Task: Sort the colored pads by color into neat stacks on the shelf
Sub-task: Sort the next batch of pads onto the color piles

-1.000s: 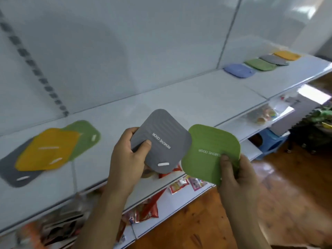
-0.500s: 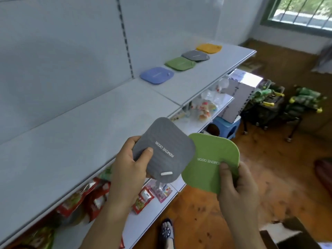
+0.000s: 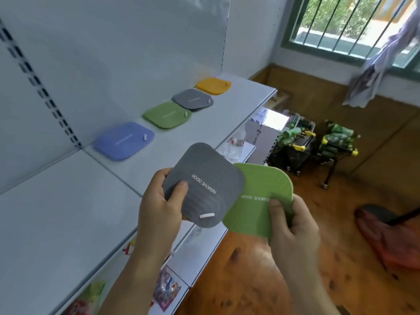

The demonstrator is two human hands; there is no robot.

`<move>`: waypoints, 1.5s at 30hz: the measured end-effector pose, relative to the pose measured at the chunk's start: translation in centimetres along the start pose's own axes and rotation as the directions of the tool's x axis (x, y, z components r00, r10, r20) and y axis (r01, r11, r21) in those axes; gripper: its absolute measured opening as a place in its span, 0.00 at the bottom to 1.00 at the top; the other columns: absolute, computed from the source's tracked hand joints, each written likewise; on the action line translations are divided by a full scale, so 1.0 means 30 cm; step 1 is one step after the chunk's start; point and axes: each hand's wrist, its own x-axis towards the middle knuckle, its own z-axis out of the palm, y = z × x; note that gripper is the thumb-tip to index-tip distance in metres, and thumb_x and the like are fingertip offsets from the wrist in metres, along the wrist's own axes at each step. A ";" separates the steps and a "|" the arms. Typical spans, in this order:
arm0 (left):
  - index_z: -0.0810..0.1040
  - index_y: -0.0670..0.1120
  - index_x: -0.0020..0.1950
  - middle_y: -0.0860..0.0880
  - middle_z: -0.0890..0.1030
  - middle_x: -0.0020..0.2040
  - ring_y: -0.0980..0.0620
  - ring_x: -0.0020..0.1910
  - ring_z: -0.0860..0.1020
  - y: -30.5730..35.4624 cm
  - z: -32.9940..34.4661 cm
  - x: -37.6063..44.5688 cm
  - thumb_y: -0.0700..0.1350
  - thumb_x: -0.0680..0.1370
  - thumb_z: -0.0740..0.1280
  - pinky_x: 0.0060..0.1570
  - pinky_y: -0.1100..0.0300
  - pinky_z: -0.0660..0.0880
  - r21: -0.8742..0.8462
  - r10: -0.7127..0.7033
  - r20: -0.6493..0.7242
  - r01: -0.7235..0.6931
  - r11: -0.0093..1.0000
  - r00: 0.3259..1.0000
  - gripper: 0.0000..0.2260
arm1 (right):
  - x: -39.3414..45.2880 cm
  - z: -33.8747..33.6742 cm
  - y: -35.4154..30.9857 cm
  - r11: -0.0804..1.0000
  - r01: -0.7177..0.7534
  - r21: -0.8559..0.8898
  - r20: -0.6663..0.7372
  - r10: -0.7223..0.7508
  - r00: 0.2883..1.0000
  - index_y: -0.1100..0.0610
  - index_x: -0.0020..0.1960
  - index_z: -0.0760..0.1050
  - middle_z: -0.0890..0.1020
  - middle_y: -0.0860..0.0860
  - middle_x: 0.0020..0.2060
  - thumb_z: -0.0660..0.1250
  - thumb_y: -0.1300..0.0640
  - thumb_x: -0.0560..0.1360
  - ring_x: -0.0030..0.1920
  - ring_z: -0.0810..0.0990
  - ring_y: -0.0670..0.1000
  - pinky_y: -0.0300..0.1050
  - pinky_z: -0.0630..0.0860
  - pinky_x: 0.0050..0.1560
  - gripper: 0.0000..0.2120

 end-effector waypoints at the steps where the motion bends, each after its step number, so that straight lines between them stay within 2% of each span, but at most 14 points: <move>1: 0.81 0.57 0.56 0.55 0.85 0.51 0.49 0.53 0.83 -0.005 0.027 0.034 0.42 0.83 0.68 0.42 0.40 0.85 0.004 -0.004 -0.014 0.004 1.000 1.000 0.09 | 0.045 0.011 0.012 1.000 -0.004 0.012 0.018 0.003 1.000 0.46 0.51 0.79 0.76 0.54 0.32 0.65 0.54 0.84 0.33 0.74 0.65 0.61 0.75 0.31 0.06; 5: 0.81 0.55 0.55 0.52 0.85 0.51 0.46 0.52 0.84 -0.028 0.142 0.175 0.42 0.82 0.69 0.40 0.44 0.85 -0.025 -0.021 -0.108 0.018 1.000 0.994 0.08 | 0.261 0.055 0.070 0.998 -0.018 0.067 0.120 0.010 0.993 0.45 0.50 0.80 0.78 0.49 0.32 0.65 0.55 0.84 0.32 0.74 0.50 0.46 0.71 0.32 0.07; 11: 0.82 0.54 0.56 0.49 0.86 0.52 0.45 0.53 0.85 -0.029 0.337 0.350 0.41 0.83 0.68 0.39 0.50 0.84 -0.077 -0.060 -0.307 0.038 0.996 0.950 0.08 | 0.656 0.118 0.106 0.997 0.020 0.078 0.295 -0.042 0.955 0.45 0.47 0.79 0.80 0.51 0.36 0.65 0.56 0.84 0.34 0.75 0.48 0.36 0.68 0.32 0.09; 14: 0.82 0.56 0.54 0.51 0.87 0.50 0.48 0.50 0.86 -0.006 0.370 0.394 0.41 0.83 0.68 0.40 0.47 0.85 -0.043 -0.039 -0.396 0.024 0.999 0.918 0.09 | 0.810 0.190 0.101 0.995 0.031 0.096 0.371 -0.064 0.926 0.46 0.47 0.78 0.79 0.50 0.34 0.65 0.55 0.84 0.32 0.73 0.44 0.38 0.69 0.33 0.09; 19: 0.82 0.57 0.54 0.52 0.86 0.50 0.47 0.50 0.85 -0.011 0.291 0.431 0.46 0.80 0.69 0.43 0.41 0.85 0.014 -0.011 -0.581 0.023 1.000 0.814 0.07 | 0.949 0.393 0.064 0.990 0.090 0.109 0.548 -0.135 0.825 0.48 0.46 0.75 0.75 0.45 0.30 0.63 0.55 0.85 0.31 0.71 0.47 0.48 0.67 0.33 0.09; 23: 0.82 0.58 0.52 0.54 0.86 0.47 0.52 0.46 0.85 -0.018 0.198 0.460 0.40 0.81 0.69 0.36 0.50 0.83 -0.022 -0.002 -0.689 -0.018 1.000 0.725 0.11 | 0.986 0.580 -0.005 0.985 0.128 0.116 0.618 -0.173 0.767 0.48 0.44 0.72 0.75 0.42 0.30 0.62 0.55 0.84 0.32 0.71 0.47 0.48 0.67 0.34 0.10; 29: 0.81 0.54 0.52 0.54 0.86 0.46 0.51 0.45 0.84 -0.017 0.095 0.503 0.37 0.81 0.68 0.32 0.53 0.82 -0.046 0.001 -0.774 -0.057 0.997 0.633 0.11 | 0.987 0.851 -0.121 0.979 0.195 0.058 0.747 -0.172 0.643 0.47 0.45 0.71 0.77 0.42 0.30 0.62 0.55 0.81 0.32 0.74 0.48 0.46 0.69 0.35 0.06; 32: 0.81 0.53 0.53 0.52 0.86 0.46 0.50 0.46 0.84 -0.025 0.070 0.513 0.38 0.81 0.69 0.32 0.54 0.82 -0.058 -0.014 -0.788 -0.052 0.997 0.615 0.09 | 0.984 0.965 -0.148 0.955 0.297 -0.026 0.802 -0.157 0.576 0.49 0.52 0.73 0.80 0.47 0.37 0.60 0.56 0.80 0.39 0.78 0.55 0.48 0.71 0.36 0.05; 35: 0.81 0.54 0.55 0.51 0.86 0.49 0.45 0.49 0.84 -0.035 0.050 0.512 0.46 0.75 0.69 0.36 0.48 0.84 -0.064 -0.042 -0.802 -0.016 0.998 0.596 0.09 | 0.984 1.032 -0.127 0.755 0.645 -0.114 0.834 -0.280 0.475 0.56 0.63 0.72 0.82 0.54 0.48 0.62 0.58 0.79 0.47 0.79 0.63 0.52 0.71 0.40 0.13; 36: 0.81 0.54 0.56 0.51 0.86 0.49 0.45 0.50 0.84 -0.034 0.046 0.517 0.48 0.74 0.68 0.37 0.46 0.85 -0.067 -0.047 -0.806 -0.011 0.998 0.591 0.11 | 0.984 1.038 -0.123 0.697 0.702 -0.142 0.844 -0.285 0.453 0.56 0.66 0.70 0.81 0.55 0.52 0.63 0.57 0.79 0.50 0.80 0.64 0.52 0.71 0.41 0.16; 38: 0.81 0.54 0.56 0.51 0.86 0.49 0.43 0.51 0.84 -0.034 0.049 0.533 0.48 0.74 0.68 0.39 0.42 0.85 -0.055 -0.045 -0.811 0.000 0.998 0.583 0.11 | 0.987 1.040 -0.111 0.636 0.743 -0.206 0.848 -0.263 0.460 0.54 0.72 0.66 0.78 0.55 0.59 0.64 0.53 0.79 0.53 0.81 0.65 0.51 0.70 0.41 0.22; 40: 0.81 0.54 0.55 0.51 0.85 0.49 0.45 0.50 0.84 -0.031 0.065 0.556 0.45 0.77 0.70 0.37 0.45 0.85 -0.060 -0.045 -0.814 -0.007 0.998 0.579 0.08 | 0.994 1.030 -0.106 0.609 0.751 -0.253 0.839 -0.249 0.484 0.53 0.76 0.61 0.75 0.54 0.64 0.66 0.50 0.79 0.52 0.82 0.64 0.49 0.68 0.39 0.28; 42: 0.81 0.54 0.55 0.52 0.86 0.48 0.46 0.49 0.84 -0.021 0.088 0.582 0.40 0.81 0.69 0.36 0.49 0.84 -0.069 -0.048 -0.810 -0.013 0.998 0.585 0.09 | 1.000 0.999 -0.091 0.593 0.776 -0.216 0.833 -0.302 0.463 0.52 0.79 0.59 0.71 0.53 0.69 0.68 0.48 0.79 0.50 0.83 0.64 0.50 0.70 0.38 0.33; 45: 0.81 0.56 0.55 0.54 0.86 0.49 0.45 0.51 0.84 -0.018 0.121 0.620 0.45 0.79 0.69 0.40 0.43 0.85 -0.061 -0.055 -0.792 0.012 0.998 0.608 0.08 | 1.026 0.931 -0.036 0.570 0.812 -0.122 0.812 -0.414 0.413 0.51 0.77 0.67 0.70 0.51 0.72 0.72 0.49 0.77 0.44 0.83 0.61 0.49 0.75 0.35 0.30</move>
